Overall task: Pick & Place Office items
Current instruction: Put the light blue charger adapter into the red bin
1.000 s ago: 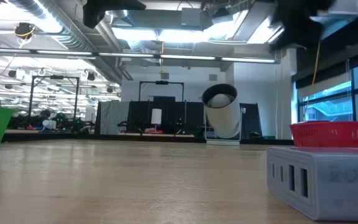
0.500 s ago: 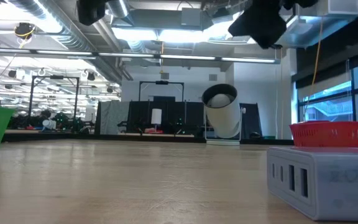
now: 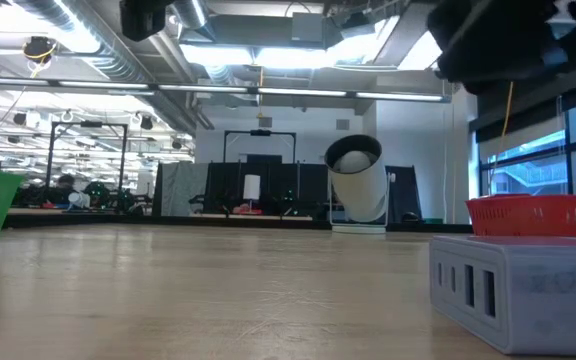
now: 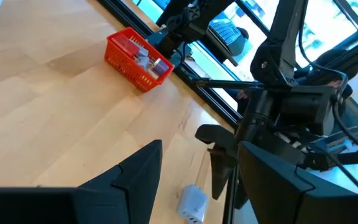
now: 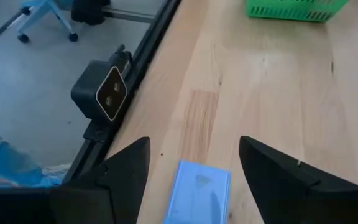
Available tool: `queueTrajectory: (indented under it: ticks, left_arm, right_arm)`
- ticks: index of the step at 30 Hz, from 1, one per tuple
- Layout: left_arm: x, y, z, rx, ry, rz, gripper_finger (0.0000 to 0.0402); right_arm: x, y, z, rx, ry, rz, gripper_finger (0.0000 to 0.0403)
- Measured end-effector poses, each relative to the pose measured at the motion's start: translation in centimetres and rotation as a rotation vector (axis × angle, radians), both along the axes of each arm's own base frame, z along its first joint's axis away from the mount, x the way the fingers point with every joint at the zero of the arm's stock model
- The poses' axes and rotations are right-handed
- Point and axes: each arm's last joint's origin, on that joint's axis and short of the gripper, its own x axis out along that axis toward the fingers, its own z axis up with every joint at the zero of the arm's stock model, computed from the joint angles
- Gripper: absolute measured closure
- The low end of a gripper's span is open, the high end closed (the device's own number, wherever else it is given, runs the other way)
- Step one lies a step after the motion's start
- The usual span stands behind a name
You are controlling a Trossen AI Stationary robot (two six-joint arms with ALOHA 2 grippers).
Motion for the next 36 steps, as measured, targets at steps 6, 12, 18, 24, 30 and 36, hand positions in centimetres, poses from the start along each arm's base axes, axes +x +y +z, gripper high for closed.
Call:
queueTrajectory:
  ticks: [6, 12, 18, 24, 30, 36]
  left_arm:
    - [-0.2, -0.5, 0.0, -0.011, 0.0, -0.019, 0.0194]
    - [-0.4, -1.0, 0.0, -0.059, -0.004, -0.022, 0.0194]
    - [-0.5, -1.1, 0.0, -0.059, -0.003, -0.027, 0.0194]
    - [-0.5, -1.0, 0.0, -0.044, -0.011, 0.012, 0.0194]
    - [-0.5, -1.0, 0.0, -0.037, -0.015, 0.033, 0.0194]
    - [-0.5, -1.0, 0.0, -0.036, -0.015, 0.033, 0.0194]
  right_arm:
    - [-0.5, 0.8, -1.1, 0.037, 0.024, -0.082, 0.0142]
    - [-0.4, 0.7, -1.5, 0.03, 0.024, -0.119, 0.009]
    - [-0.4, 0.7, -1.5, 0.029, 0.025, -0.119, 0.0051]
    - [-0.2, 0.9, -3.5, -0.005, 0.07, -0.109, 0.0044]
    - [-0.1, 0.9, -5.9, -0.065, 0.104, -0.133, 0.0044]
    - [-0.1, 1.0, -7.3, -0.009, 0.163, -0.172, 0.0057]
